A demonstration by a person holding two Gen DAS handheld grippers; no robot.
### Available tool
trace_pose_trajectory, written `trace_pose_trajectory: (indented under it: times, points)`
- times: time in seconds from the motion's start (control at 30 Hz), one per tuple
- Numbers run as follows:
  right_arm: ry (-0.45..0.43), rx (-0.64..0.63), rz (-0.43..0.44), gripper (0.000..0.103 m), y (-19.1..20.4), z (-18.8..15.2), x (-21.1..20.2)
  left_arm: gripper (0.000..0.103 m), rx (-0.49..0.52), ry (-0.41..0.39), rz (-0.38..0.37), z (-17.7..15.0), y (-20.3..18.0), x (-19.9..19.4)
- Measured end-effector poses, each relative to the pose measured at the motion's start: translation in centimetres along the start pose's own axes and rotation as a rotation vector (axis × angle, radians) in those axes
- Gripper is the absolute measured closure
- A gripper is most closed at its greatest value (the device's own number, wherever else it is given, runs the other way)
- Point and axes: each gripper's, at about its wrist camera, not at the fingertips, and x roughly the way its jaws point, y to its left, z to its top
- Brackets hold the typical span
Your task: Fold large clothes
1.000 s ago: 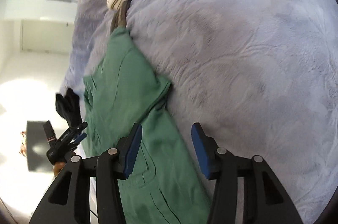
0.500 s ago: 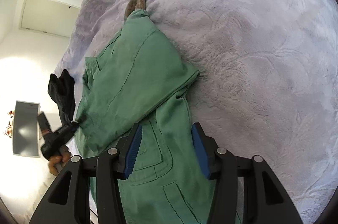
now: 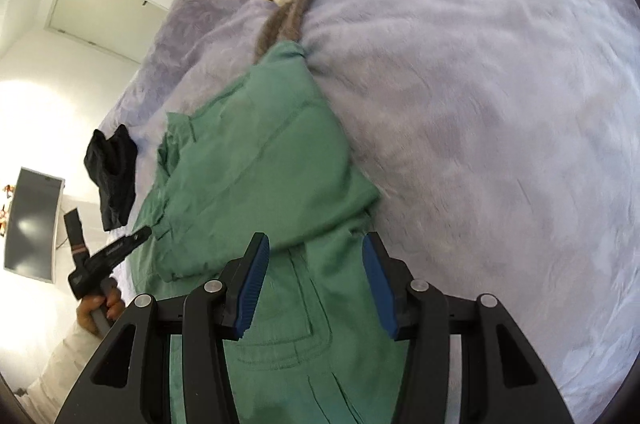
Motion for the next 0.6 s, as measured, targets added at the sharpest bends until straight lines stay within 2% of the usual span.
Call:
trace_pose_trajectory:
  times: [0.1,0.2,0.27,0.33,0.37,0.4,0.43,0.47,0.53,0.6]
  points:
    - [0.012,-0.05,0.015,0.067,1.3,1.2,0.7,0.082,0.002,-0.017,-0.051,-1.3,-0.7,-1.5]
    - [0.02,-0.093,-0.008,0.07,2.4,2.2,2.0,0.082,0.024,-0.007,-0.101,-2.8,-2.5,-1.2]
    - [0.049,-0.102,-0.049,0.07,2.4,2.7,3.6,0.082,0.044,0.019,-0.085,-4.0,-3.6,0.1]
    - [0.077,-0.101,-0.085,0.07,1.7,2.7,5.0,0.082,0.067,0.051,-0.028,-5.4,-3.9,2.0]
    - [0.094,-0.104,-0.11,0.073,1.1,2.6,5.7,0.081,0.078,0.05,-0.011,-5.9,-3.9,2.6]
    - [0.11,-0.112,-0.13,0.081,0.4,2.4,6.3,0.081,0.078,0.037,-0.022,-6.3,-3.6,2.7]
    - [0.115,-0.121,-0.136,0.096,0.0,2.3,6.5,0.081,0.066,0.032,-0.029,-6.5,-3.2,2.6]
    - [0.112,-0.132,-0.15,0.1,-0.6,2.2,6.4,0.081,0.045,0.042,-0.038,-6.4,-2.8,2.5]
    - [0.113,-0.122,-0.141,0.101,-1.2,2.2,5.9,0.081,0.002,0.057,-0.051,-6.2,-1.9,1.9]
    - [0.109,-0.113,-0.146,0.1,-1.4,2.3,5.1,0.081,-0.001,0.062,0.0,-6.5,-1.4,1.2]
